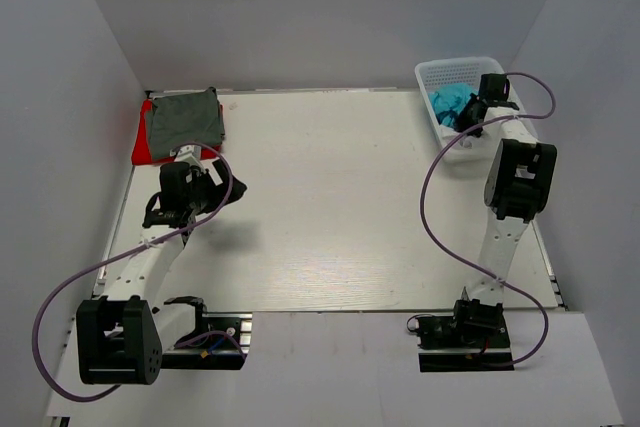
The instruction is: Fold and stack the t-shirts
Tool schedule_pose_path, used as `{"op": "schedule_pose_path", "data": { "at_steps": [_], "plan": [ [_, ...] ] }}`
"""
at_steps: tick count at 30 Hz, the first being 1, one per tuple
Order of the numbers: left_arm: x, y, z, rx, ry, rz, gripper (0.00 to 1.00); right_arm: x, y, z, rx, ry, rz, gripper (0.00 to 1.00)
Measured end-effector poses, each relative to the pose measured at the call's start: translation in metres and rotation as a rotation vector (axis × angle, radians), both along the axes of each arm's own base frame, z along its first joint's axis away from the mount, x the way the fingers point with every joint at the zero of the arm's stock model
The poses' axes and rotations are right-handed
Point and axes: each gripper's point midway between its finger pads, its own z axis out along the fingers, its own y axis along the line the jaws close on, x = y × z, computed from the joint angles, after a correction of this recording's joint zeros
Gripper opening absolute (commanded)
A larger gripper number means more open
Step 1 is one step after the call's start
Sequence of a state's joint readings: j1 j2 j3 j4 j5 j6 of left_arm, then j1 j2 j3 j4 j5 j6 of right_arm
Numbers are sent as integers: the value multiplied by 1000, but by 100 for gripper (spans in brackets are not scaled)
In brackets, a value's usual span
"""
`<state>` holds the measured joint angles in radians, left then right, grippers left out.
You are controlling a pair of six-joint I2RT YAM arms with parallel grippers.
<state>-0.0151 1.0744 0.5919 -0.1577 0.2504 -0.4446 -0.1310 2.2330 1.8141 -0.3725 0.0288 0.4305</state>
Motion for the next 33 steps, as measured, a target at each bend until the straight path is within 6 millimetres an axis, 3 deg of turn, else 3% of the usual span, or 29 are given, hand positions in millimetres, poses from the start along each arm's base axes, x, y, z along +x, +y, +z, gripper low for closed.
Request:
{"op": "schedule_pose_path", "data": {
  "at_steps": [5, 8, 15, 22, 31, 33],
  "plan": [
    [0, 2, 5, 8, -18, 7, 100, -15, 7, -7, 19, -5, 36, 0],
    [0, 3, 9, 10, -32, 11, 100, -14, 7, 18, 18, -46, 56, 0],
    [0, 3, 12, 12, -42, 14, 100, -13, 5, 118, -22, -213, 98, 0],
    [0, 3, 14, 12, -50, 14, 100, -14, -4, 202, -46, -345, 108, 0],
    [0, 3, 18, 12, -63, 14, 100, -12, -14, 341, -117, -649, 103, 0],
    [-1, 3, 18, 12, -63, 14, 100, -16, -14, 354, -125, -682, 102, 0]
  ]
}}
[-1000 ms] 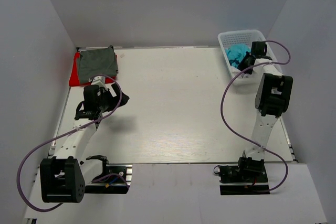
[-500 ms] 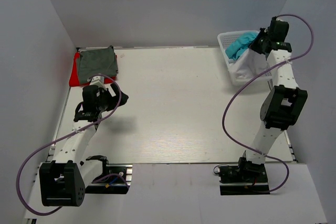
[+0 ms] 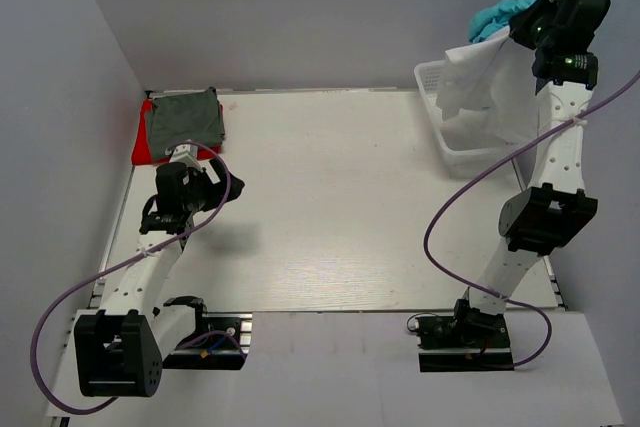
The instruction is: Fold and stack the t-shirts
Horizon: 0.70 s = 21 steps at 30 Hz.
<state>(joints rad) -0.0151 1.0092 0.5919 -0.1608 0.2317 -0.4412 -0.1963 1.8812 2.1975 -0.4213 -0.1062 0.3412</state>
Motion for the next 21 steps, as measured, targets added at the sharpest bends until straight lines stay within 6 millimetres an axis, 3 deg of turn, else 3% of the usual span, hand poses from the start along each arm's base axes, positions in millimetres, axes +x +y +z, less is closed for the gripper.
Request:
{"op": "schedule_pose_path", "data": {
  "at_steps": [5, 8, 11, 16, 21],
  "plan": [
    [0, 0, 0, 0, -2, 0, 100, -10, 10, 36, -8, -93, 41, 0],
    [0, 0, 2, 0, -5, 0, 100, -17, 27, 57, 2, -146, 132, 0],
    [0, 0, 3, 0, -9, 0, 100, -31, 57, 76, 19, -194, 284, 0],
    [-2, 0, 11, -2, -34, 1, 100, -81, 121, 106, 33, -269, 572, 0],
    [-2, 0, 15, -18, -43, 17, 100, -156, 185, 96, 27, -278, 780, 0]
  ]
}}
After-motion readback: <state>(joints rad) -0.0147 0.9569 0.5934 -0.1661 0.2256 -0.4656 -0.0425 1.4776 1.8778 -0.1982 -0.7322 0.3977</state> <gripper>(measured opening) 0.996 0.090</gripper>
